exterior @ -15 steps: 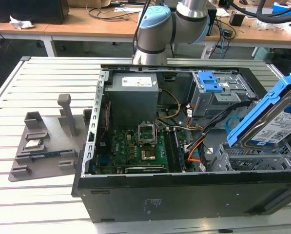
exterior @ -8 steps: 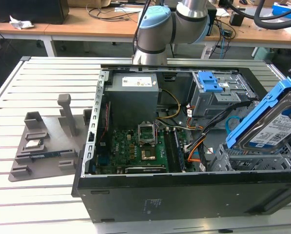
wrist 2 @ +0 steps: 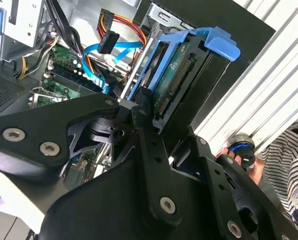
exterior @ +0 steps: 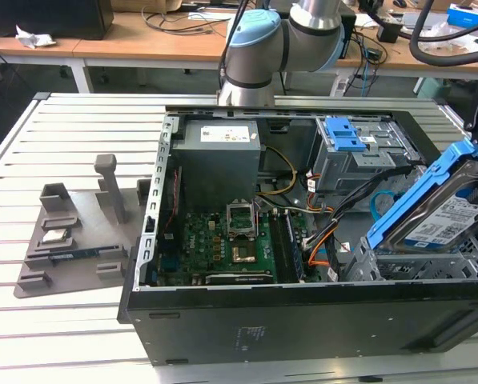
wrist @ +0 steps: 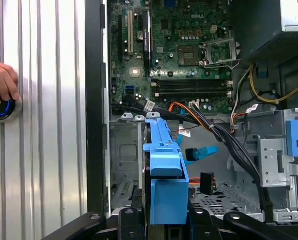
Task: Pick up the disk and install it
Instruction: 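Insert the disk into the insertion slot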
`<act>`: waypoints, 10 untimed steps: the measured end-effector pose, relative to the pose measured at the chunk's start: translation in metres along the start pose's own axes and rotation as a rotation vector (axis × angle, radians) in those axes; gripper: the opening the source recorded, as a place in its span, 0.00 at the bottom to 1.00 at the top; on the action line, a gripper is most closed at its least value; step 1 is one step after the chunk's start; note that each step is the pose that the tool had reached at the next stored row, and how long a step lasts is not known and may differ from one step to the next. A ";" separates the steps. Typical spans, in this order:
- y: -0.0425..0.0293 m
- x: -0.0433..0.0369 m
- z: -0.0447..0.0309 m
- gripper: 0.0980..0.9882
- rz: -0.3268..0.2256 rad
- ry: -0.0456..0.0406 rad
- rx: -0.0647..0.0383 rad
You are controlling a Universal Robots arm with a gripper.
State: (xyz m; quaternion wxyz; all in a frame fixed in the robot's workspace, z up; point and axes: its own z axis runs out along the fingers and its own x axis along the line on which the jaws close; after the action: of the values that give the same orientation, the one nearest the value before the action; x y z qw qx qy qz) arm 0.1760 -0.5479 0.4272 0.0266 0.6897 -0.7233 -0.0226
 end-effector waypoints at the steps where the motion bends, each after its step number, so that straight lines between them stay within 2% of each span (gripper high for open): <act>1: -0.0001 0.0000 0.0012 0.30 0.000 0.0001 0.000; 5: -0.0006 0.0000 0.0091 0.30 0.000 0.0000 0.000; 6: -0.0010 -0.0001 0.0142 0.30 0.000 0.0001 0.000; 7: -0.0011 -0.0001 0.0162 0.30 0.000 -0.0003 0.000; 10: 0.0005 0.0000 0.0183 0.30 0.000 -0.0001 0.000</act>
State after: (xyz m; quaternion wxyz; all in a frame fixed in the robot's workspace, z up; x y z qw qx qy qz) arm 0.1742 -0.5479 0.4089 0.0265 0.6897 -0.7233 -0.0226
